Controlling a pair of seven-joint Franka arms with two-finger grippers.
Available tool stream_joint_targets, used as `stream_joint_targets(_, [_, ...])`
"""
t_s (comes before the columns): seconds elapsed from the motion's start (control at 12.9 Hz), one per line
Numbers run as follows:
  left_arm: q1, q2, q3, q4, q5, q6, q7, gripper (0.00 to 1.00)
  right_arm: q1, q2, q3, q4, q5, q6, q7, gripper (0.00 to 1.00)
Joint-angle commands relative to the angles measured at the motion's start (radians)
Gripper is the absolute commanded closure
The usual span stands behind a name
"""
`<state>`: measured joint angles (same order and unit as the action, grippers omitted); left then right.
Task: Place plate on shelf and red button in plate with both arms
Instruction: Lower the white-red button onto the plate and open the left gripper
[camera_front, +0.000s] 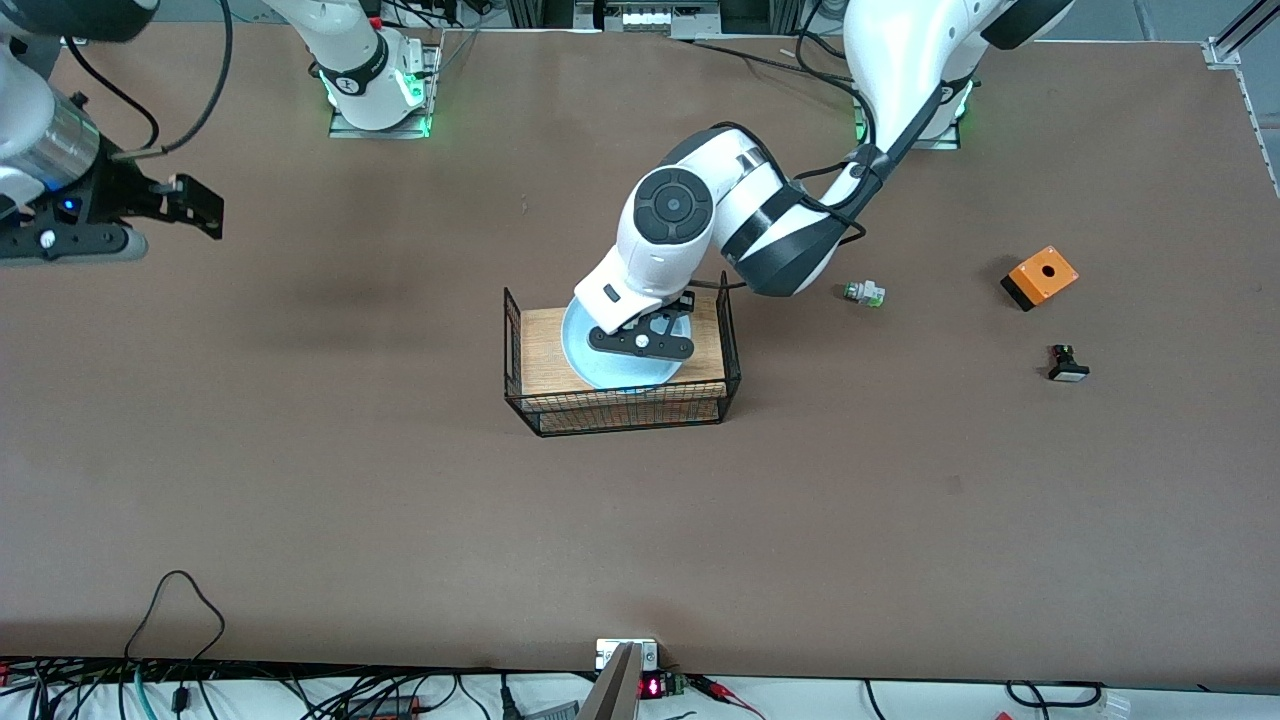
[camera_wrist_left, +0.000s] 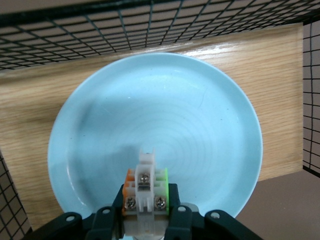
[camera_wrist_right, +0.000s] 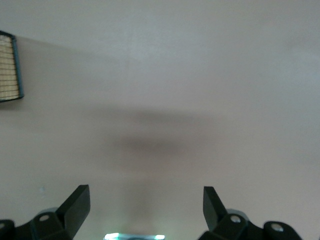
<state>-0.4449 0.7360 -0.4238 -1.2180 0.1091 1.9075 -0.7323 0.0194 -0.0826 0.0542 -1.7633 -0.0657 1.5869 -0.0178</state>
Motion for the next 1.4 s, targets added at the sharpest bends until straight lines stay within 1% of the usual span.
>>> stream_joint_targets(0.0, [-0.032,0.023,0.022,0.043,0.024,-0.008,-0.004,0.93,-0.059,-0.085,0.027,-0.090,0.066,0.011,-0.001,0.00])
stream_joint_targets(0.16, [-0.032,0.028,0.022,0.043,0.024,-0.008,-0.004,0.75,-0.093,-0.095,0.029,-0.091,0.070,0.004,-0.002,0.00])
stream_joint_targets(0.23, [-0.034,0.029,0.022,0.043,0.024,-0.008,-0.002,0.60,-0.120,-0.103,0.029,-0.085,0.075,-0.011,-0.010,0.00])
stream_joint_targets(0.31, [-0.034,0.029,0.022,0.043,0.024,-0.007,-0.001,0.31,-0.128,-0.102,0.027,-0.081,0.075,-0.046,-0.011,0.00])
stream_joint_targets(0.39, [-0.032,0.028,0.022,0.043,0.026,-0.001,0.001,0.00,-0.125,-0.097,0.027,-0.076,0.075,-0.051,-0.005,0.00])
stream_joint_targets(0.62, [-0.031,0.007,0.019,0.049,0.052,-0.011,-0.007,0.00,-0.127,-0.085,0.027,-0.065,0.084,-0.064,-0.001,0.00])
stream_joint_targets(0.93, [0.000,-0.117,0.022,0.051,0.055,-0.131,-0.007,0.00,-0.119,-0.074,0.029,-0.053,0.092,-0.064,0.004,0.00])
stream_joint_targets(1.17, [0.086,-0.216,0.017,0.051,0.052,-0.205,-0.007,0.00,-0.114,0.025,0.027,0.080,0.092,-0.134,0.002,0.00])
stream_joint_targets(1.24, [0.130,-0.251,0.013,0.051,0.057,-0.243,-0.006,0.00,-0.114,0.044,0.027,0.115,0.092,-0.151,0.004,0.00])
stream_joint_targets(1.32, [0.170,-0.283,0.011,0.051,0.057,-0.286,-0.002,0.00,-0.116,0.050,0.027,0.126,0.092,-0.154,0.004,0.00])
